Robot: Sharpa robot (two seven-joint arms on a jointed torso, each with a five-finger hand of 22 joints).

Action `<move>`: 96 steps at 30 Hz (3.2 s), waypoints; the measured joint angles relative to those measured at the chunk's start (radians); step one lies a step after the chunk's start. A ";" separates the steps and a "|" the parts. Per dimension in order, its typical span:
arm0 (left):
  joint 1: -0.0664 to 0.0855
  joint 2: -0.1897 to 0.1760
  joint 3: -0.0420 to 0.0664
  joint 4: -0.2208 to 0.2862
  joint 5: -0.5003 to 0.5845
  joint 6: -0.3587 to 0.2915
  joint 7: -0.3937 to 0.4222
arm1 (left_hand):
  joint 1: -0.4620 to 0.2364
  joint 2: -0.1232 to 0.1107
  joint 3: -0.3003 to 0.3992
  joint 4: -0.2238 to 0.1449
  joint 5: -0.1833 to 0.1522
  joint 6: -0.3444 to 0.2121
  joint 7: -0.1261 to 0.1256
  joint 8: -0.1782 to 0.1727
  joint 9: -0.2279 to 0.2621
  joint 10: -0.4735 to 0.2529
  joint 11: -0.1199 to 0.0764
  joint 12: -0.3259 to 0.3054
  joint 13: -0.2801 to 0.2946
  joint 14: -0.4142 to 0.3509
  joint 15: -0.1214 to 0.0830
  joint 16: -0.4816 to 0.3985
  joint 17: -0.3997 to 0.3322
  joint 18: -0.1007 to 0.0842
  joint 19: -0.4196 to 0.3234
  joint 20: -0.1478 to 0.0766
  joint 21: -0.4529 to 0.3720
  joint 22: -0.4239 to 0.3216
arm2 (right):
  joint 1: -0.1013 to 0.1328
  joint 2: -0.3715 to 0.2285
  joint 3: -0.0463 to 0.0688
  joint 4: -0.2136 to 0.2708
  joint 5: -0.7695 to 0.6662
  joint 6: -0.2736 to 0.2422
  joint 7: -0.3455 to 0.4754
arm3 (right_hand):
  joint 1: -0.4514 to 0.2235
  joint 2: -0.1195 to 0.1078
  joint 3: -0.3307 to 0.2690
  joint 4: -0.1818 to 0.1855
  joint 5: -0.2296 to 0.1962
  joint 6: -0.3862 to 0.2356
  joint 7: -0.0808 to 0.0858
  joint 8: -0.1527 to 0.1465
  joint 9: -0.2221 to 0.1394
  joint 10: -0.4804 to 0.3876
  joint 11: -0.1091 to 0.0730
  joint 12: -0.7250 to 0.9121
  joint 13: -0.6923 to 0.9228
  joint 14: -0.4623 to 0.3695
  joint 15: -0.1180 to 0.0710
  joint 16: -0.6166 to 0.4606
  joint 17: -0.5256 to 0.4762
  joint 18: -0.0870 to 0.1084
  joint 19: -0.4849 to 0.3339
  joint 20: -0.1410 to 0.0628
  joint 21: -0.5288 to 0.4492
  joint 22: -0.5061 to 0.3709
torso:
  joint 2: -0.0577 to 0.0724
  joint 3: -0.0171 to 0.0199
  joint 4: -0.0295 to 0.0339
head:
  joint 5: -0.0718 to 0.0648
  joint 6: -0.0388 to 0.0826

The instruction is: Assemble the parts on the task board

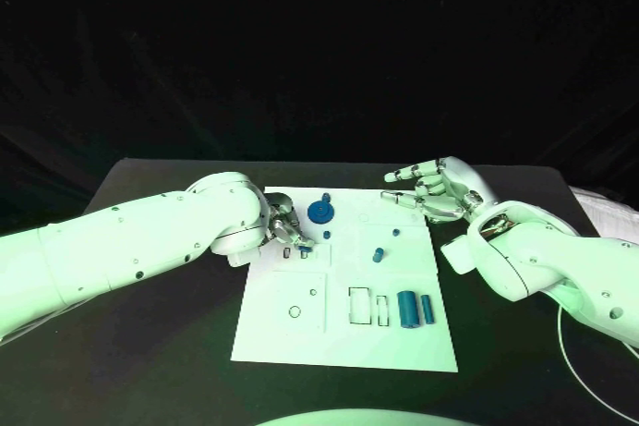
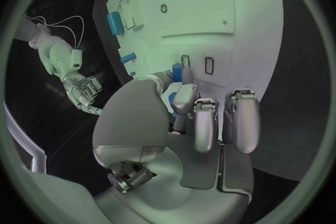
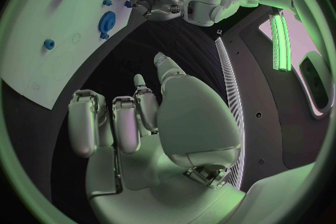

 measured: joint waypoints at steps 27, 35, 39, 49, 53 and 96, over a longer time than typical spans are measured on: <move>0.000 0.003 0.000 -0.010 -0.048 0.064 -0.004 | -0.009 -0.009 0.017 -0.017 -0.006 0.001 0.000 -0.004 0.001 0.000 0.000 0.000 -0.001 0.000 0.000 0.000 0.000 0.000 0.000 0.000 0.000 0.001 | -0.003 0.000 0.000 0.000 0.001 0.006 0.000 | -0.004 0.004 0.000 0.000 0.000 0.000 0.000 0.000 0.001 0.000 0.000 -0.004 0.000 0.000 0.000 0.000 0.001 0.000 0.000 0.000 -0.004 0.000 | 0.000 0.0007 0.0001 | 0.008 -0.007; 0.000 0.005 -0.001 -0.009 -0.053 0.074 -0.004 | -0.008 -0.008 0.018 -0.018 -0.007 0.001 0.000 -0.006 0.003 0.003 0.004 0.000 -0.001 0.000 0.000 0.000 0.000 0.000 0.000 0.000 0.000 0.001 | -0.003 0.001 0.000 -0.001 0.002 0.010 0.000 | -0.004 0.004 0.000 0.000 0.000 0.000 0.000 0.000 0.001 0.000 0.000 -0.004 0.000 0.000 0.000 0.000 0.001 0.000 0.000 0.000 -0.004 0.000 | 0.000 0.0011 -0.0005 | 0.008 -0.008; 0.000 0.006 -0.002 -0.008 -0.055 0.080 -0.004 | -0.007 -0.007 0.018 -0.018 -0.009 0.001 0.000 0.000 0.003 0.003 0.004 0.000 -0.001 0.000 0.000 0.000 0.000 0.000 0.000 0.000 0.000 0.001 | -0.003 0.002 0.000 0.000 0.002 0.012 0.000 | -0.004 0.004 0.000 0.000 0.000 0.000 0.000 0.000 0.000 0.000 0.000 -0.004 0.000 0.000 0.000 0.000 0.001 0.000 0.000 0.000 -0.004 0.000 | 0.000 0.0013 -0.0006 | 0.008 -0.010; 0.001 0.010 -0.002 -0.012 -0.060 0.086 -0.005 | -0.007 -0.007 0.018 -0.018 -0.006 0.002 0.001 0.000 0.004 0.003 0.004 0.000 0.001 0.000 0.000 0.000 0.000 0.000 0.000 0.000 0.000 0.000 | -0.003 0.000 0.000 0.003 0.004 0.015 0.000 | -0.004 0.004 0.000 0.000 0.000 0.000 0.000 0.000 0.000 0.000 0.000 -0.004 0.000 0.000 0.000 0.000 0.000 0.000 0.000 0.000 -0.004 0.000 | 0.001 0.0013 -0.0006 | 0.010 -0.013; 0.001 0.011 -0.002 -0.013 -0.061 0.089 -0.005 | -0.007 -0.007 0.019 -0.019 -0.006 0.002 0.001 0.000 0.004 0.003 0.004 0.000 0.003 0.000 0.000 0.000 0.000 0.000 0.000 0.000 0.000 0.000 | -0.003 0.000 0.000 0.004 0.005 0.015 0.000 | -0.004 0.004 -0.003 0.003 0.000 0.000 0.000 0.000 0.000 0.000 0.000 -0.004 0.000 0.000 0.000 0.000 0.000 0.000 0.000 0.000 -0.004 0.000 | 0.001 0.0013 -0.0010 | 0.010 -0.013; 0.002 0.048 -0.008 -0.064 -0.063 0.110 -0.008 | -0.238 -0.009 0.054 -0.113 -0.006 0.097 -0.036 -0.012 0.017 0.040 -0.011 0.035 0.049 0.000 0.000 0.000 0.000 0.000 0.000 0.000 0.004 0.000 | -0.002 -0.005 0.000 0.010 0.010 0.016 0.001 | -0.025 0.001 -0.021 0.014 0.008 0.000 0.000 0.000 0.000 0.000 0.000 -0.008 0.000 0.000 0.000 -0.005 0.000 0.000 -0.007 0.000 -0.012 0.000 | 0.000 0.0013 -0.0007 | 0.008 -0.015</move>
